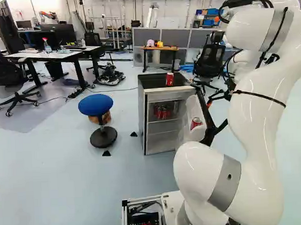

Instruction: Grab a drink from the fridge

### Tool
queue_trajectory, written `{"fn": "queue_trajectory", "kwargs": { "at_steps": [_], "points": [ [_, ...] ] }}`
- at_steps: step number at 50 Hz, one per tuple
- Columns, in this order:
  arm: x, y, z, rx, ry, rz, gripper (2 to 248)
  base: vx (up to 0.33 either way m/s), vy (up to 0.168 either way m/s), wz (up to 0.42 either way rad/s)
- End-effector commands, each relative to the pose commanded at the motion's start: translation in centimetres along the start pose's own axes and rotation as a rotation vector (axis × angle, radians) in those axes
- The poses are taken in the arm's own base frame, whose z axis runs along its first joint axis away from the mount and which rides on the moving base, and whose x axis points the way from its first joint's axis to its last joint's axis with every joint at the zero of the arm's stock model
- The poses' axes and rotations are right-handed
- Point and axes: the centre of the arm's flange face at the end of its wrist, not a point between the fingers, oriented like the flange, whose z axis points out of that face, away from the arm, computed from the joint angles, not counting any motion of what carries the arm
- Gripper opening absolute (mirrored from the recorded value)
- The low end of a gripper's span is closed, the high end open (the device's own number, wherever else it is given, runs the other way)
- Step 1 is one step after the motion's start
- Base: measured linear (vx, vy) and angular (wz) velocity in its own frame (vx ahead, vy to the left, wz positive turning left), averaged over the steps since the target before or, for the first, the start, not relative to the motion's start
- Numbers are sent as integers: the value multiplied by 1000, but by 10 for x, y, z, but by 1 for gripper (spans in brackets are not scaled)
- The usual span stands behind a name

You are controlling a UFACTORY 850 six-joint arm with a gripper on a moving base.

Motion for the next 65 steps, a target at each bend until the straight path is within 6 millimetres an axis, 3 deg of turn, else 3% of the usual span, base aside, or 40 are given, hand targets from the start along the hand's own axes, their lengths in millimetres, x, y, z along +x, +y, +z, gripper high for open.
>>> {"fn": "queue_trajectory", "kwargs": {
  "at_steps": [65],
  "points": [
    [-48, -44, 22, -20, 149, -90, 247, 0, 0, 0]
  ]
}}
